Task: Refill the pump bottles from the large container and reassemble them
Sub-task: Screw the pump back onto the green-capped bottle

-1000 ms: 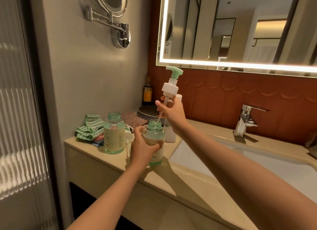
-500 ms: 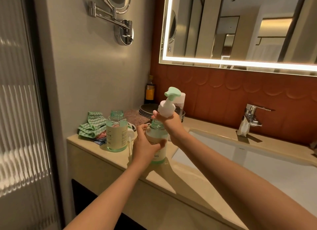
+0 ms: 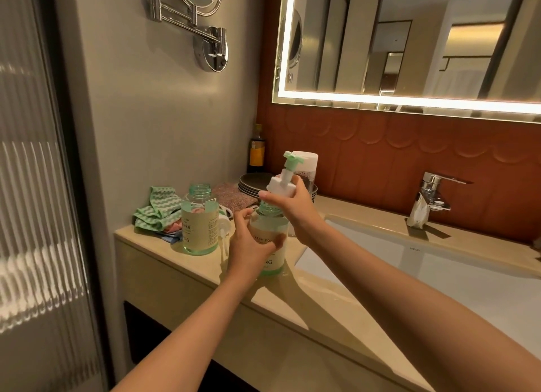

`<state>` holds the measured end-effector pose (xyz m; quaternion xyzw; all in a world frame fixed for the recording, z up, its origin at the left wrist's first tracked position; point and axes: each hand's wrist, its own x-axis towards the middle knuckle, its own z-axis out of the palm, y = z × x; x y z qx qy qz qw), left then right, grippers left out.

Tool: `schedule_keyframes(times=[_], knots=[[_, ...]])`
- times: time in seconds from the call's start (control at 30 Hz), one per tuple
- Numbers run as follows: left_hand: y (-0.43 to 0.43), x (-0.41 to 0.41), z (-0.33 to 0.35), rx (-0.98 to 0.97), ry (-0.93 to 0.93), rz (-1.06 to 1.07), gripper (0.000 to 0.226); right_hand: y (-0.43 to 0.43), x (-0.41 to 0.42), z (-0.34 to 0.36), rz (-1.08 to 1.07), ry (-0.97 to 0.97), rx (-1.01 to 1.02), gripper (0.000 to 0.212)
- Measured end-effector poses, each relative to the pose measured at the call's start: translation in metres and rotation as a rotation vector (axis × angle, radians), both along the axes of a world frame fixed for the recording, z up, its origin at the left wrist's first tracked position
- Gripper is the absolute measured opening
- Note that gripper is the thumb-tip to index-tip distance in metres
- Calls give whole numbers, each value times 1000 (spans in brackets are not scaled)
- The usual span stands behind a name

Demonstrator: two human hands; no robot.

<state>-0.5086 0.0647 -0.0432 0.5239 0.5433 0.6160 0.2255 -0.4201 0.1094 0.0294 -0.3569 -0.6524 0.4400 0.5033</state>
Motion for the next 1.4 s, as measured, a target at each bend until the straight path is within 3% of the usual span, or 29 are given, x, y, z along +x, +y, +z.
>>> schedule_keyframes(times=[0.2,0.67,0.87,1.2,1.4], knots=[[4,-2,-8,-17,-7,-21,79,0,-4,1,38,-163,153,47],[2,-3,-11,-9,30,17,74,-1,13,6,67,-282,171,52],[2,-3,-13,-6,37,18,70,-1,20,5,119,-340,173,39],[3,-4,-14,-29,59,23,74,-1,14,-1,-76,-425,282,43],[1,-4,-12,-27,57,18,70,-6,18,4,98,-359,143,45]])
